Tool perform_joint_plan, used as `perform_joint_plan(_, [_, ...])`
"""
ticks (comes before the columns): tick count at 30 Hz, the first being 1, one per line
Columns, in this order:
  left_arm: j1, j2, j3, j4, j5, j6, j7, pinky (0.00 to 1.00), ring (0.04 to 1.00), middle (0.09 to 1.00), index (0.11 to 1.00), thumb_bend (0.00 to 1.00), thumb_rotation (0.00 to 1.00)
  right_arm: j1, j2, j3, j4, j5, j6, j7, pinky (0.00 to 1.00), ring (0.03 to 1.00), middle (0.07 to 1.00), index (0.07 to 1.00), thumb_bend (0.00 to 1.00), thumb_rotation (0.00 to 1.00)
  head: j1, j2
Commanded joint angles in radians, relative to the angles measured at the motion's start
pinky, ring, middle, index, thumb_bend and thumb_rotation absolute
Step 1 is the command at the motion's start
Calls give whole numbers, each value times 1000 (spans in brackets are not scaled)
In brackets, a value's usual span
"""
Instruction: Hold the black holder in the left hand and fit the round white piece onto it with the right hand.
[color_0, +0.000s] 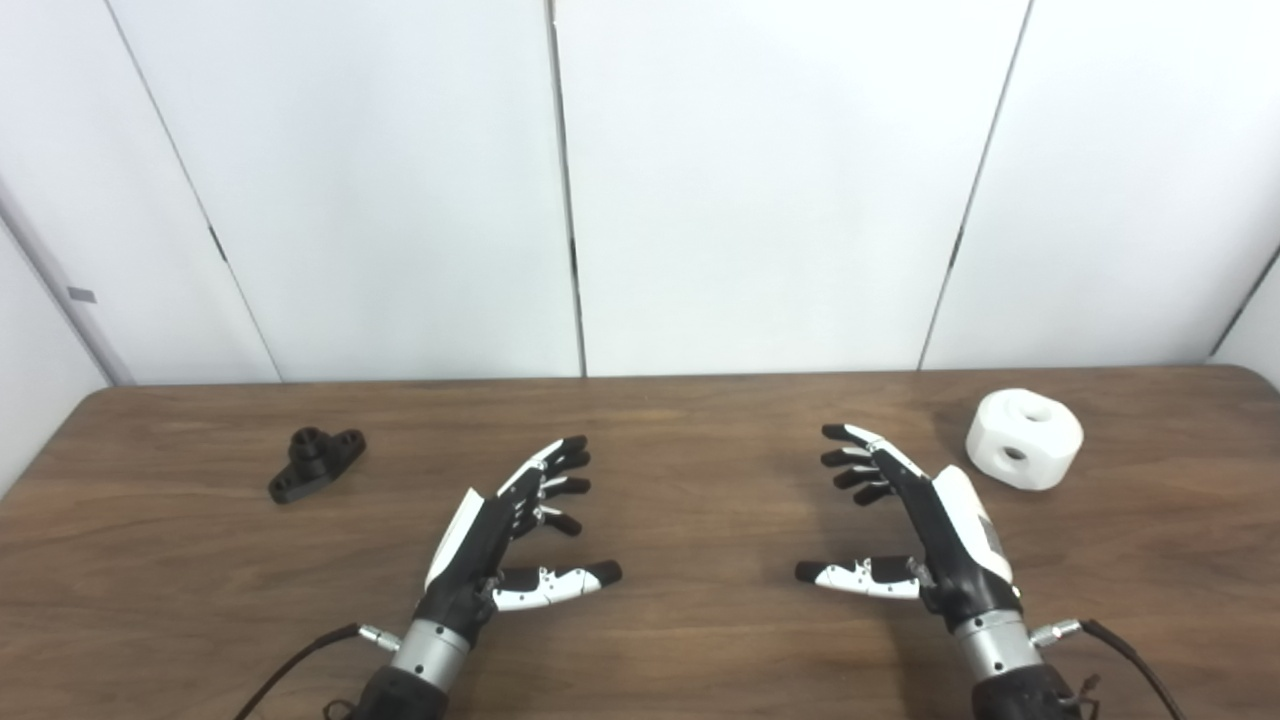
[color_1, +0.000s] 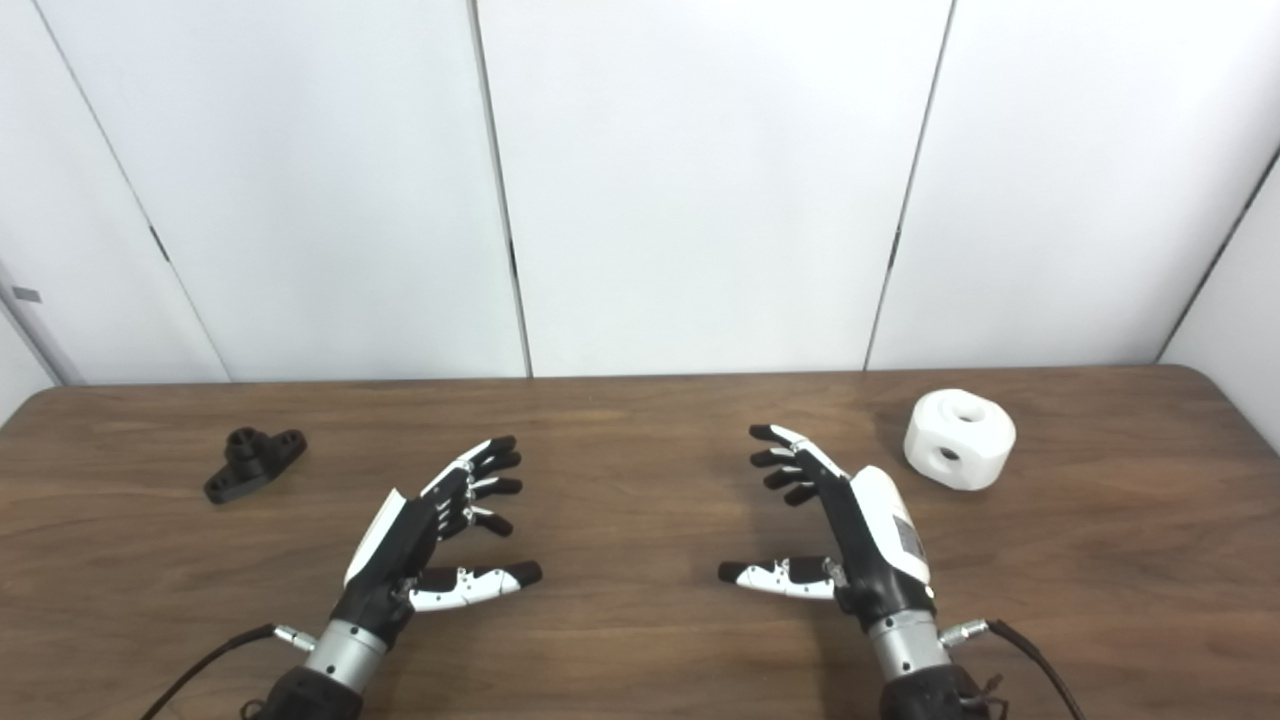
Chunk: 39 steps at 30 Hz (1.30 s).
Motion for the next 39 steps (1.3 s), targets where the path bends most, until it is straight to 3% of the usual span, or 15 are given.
perform_joint_plan(1, [-21, -1, 6, -33, -8, -5, 10, 603, 798, 868, 879, 797, 114, -33, -11, -3, -31, 0, -42, -14, 597, 672, 728, 820, 694, 133, 1, 2])
perform_joint_plan(11, [-24, -1, 5, -19, 0, -21, 14, 594, 761, 817, 835, 794, 136, -34, -11, -5, -30, 2, -42, -16, 574, 659, 725, 815, 699, 125, 20, 9])
perform_joint_plan(13, [-22, -8, 3, -21, 3, -18, 17, 598, 759, 812, 834, 796, 137, -31, -16, -9, -31, 9, -44, -12, 575, 659, 725, 815, 698, 120, 105, 9])
perform_joint_plan(14, [-23, -11, 1, -20, 6, -19, 20, 596, 756, 808, 830, 795, 140, -29, -19, -12, -32, 15, -42, -9, 574, 658, 724, 816, 698, 117, 105, 9])
perform_joint_plan(15, [-24, -18, -1, -19, 13, -18, 26, 590, 750, 804, 827, 793, 132, -28, -25, -16, -32, 22, -43, -7, 576, 661, 723, 815, 697, 119, 179, 7])
perform_joint_plan(17, [-28, -31, -5, -6, 25, -22, 38, 579, 745, 803, 825, 796, 135, -27, -39, -23, -29, 39, -53, 1, 574, 665, 724, 817, 694, 117, 234, 3])
perform_joint_plan(19, [-34, -48, -9, 9, 33, -10, 46, 579, 748, 807, 827, 807, 147, -26, -53, -31, -29, 63, -57, 15, 578, 675, 732, 827, 684, 78, 336, -10])
perform_joint_plan(20, [-36, -54, -10, 14, 37, -7, 48, 580, 749, 808, 826, 807, 149, -26, -58, -32, -29, 71, -58, 18, 580, 677, 734, 828, 684, 63, 336, -10])
perform_joint_plan(22, [-44, -67, -13, 39, 52, -18, 61, 583, 746, 808, 825, 811, 155, -29, -62, -39, -13, 86, -67, 16, 573, 674, 736, 827, 694, 36, 412, -32])
perform_joint_plan(25, [-55, -79, -19, 72, 72, -39, 82, 588, 746, 804, 822, 818, 166, -29, -63, -46, -17, 95, -52, 22, 573, 672, 739, 825, 706, 16, 469, -51])
perform_joint_plan(29, [-68, -94, -24, 105, 105, -56, 116, 614, 751, 797, 806, 823, 180, -32, -62, -50, -31, 105, -54, 25, 581, 683, 747, 825, 705, 0, 491, -58])
perform_joint_plan(39, [-73, -97, -20, 96, 79, -57, 117, 526, 670, 731, 712, 776, 99, -19, -64, -54, -66, 116, -26, 51, 590, 683, 729, 814, 691, 0, 486, -48])
